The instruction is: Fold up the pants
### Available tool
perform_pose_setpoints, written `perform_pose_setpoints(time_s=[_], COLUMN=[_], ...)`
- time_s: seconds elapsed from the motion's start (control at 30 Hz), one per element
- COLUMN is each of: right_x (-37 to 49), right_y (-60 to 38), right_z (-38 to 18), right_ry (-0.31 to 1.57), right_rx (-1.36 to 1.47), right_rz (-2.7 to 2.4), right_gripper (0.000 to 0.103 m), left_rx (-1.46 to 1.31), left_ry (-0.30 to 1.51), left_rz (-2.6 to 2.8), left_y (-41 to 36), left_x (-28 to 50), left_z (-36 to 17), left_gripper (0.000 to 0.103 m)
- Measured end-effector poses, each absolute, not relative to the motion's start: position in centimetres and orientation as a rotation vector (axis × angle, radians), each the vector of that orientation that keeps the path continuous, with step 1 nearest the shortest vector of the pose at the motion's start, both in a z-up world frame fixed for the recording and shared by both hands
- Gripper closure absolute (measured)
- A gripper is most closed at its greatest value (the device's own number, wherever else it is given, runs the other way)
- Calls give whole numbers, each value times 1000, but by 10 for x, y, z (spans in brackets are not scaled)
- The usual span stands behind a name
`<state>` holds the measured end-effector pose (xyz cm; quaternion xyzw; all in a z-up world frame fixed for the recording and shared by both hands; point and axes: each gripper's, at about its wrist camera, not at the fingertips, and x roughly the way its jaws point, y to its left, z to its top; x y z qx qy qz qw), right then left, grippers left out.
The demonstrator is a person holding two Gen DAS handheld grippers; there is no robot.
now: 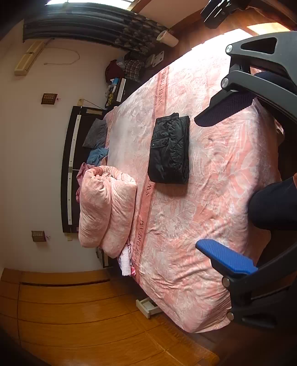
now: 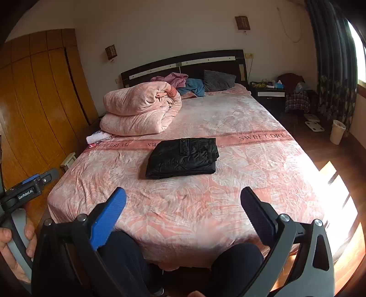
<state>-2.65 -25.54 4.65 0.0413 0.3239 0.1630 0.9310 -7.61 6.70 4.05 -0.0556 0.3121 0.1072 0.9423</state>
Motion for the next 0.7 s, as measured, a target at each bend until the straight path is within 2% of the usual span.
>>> perform_pose_setpoints(time_s=[0.33, 0.7], right_x=[-61, -59], right_y=[-221, -211], right_z=[47, 46], right_ry=[705, 708], right_rx=[-58, -48], right_rz=[298, 308], right_gripper=[3, 3], left_rx=[-78, -120], left_ry=[658, 649], left_rz=[162, 142], left_y=[39, 38], left_x=[-114, -122], left_z=[32, 27], left_gripper=[4, 4])
